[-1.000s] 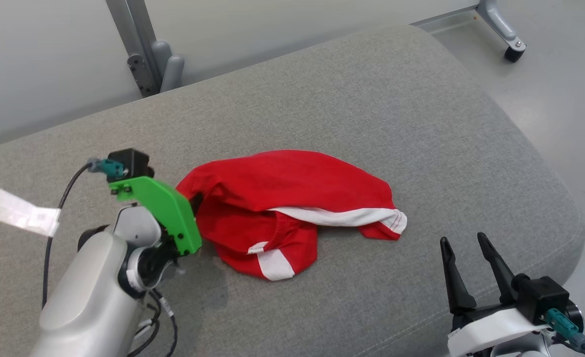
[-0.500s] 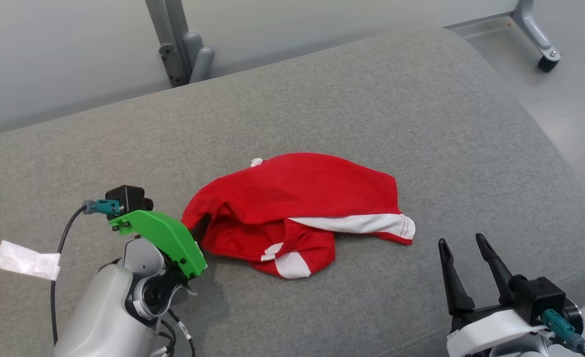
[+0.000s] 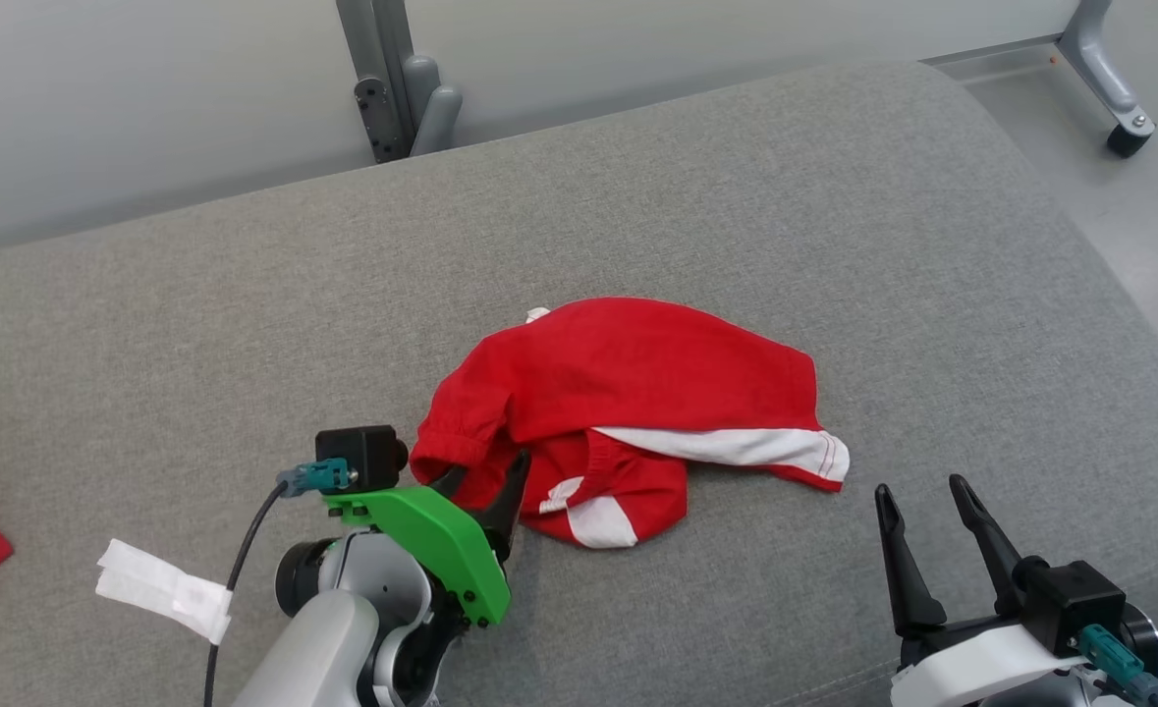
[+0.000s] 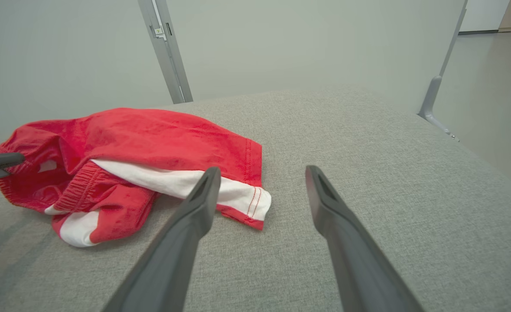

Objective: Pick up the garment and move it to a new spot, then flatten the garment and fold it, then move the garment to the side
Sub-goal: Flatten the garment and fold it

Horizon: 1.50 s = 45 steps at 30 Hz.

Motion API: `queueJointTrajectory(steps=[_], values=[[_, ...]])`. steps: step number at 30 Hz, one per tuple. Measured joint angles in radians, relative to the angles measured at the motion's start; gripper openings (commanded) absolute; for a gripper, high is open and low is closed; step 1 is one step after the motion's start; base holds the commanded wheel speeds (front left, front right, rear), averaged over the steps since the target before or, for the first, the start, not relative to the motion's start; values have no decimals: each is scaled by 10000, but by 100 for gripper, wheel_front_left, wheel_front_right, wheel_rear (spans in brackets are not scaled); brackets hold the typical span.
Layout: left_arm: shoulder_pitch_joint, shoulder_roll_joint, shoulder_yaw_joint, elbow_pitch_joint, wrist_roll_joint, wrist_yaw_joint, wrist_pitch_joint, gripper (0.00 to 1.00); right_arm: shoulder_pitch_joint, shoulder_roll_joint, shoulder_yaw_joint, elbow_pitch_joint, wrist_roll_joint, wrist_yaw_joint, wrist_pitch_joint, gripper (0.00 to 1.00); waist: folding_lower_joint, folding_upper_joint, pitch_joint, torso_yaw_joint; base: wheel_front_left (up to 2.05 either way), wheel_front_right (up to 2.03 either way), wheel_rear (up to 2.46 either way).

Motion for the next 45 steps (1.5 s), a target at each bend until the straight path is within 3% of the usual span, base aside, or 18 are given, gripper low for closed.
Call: queueJointTrajectory(steps=[4, 10, 24, 30, 38, 45], values=[[11, 48, -211, -104, 477, 332, -211, 100, -12, 2, -2, -13, 0, 0, 0, 100, 0, 0, 102, 52, 0, 0, 0], [-135, 134, 15, -10, 522, 497, -512, 100, -133, 2, 48, -15, 6, 0, 0, 100, 0, 0, 205, -19, 0, 0, 0], [-977, 1168, -690, 1480, 1965, 23, -1434, 100, -218, 6, 6, 25, 224, 0, 0, 100, 0, 0, 264, -436, 0, 0, 0], [-409, 1701, -663, 673, 2199, 376, -1592, 100, 48, 2, -194, -13, 247, 0, 0, 100, 0, 0, 135, -470, 0, 0, 0], [808, 2270, -807, -1381, 2608, 1298, -1517, 100, 154, 4, -265, -84, 184, 0, 0, 100, 0, 0, -16, -290, 0, 0, 0], [1252, 2046, -1273, -2383, 2688, 1513, -1020, 100, 24, 0, -173, -128, 186, 0, 0, 100, 0, 0, 105, -173, 0, 0, 0]])
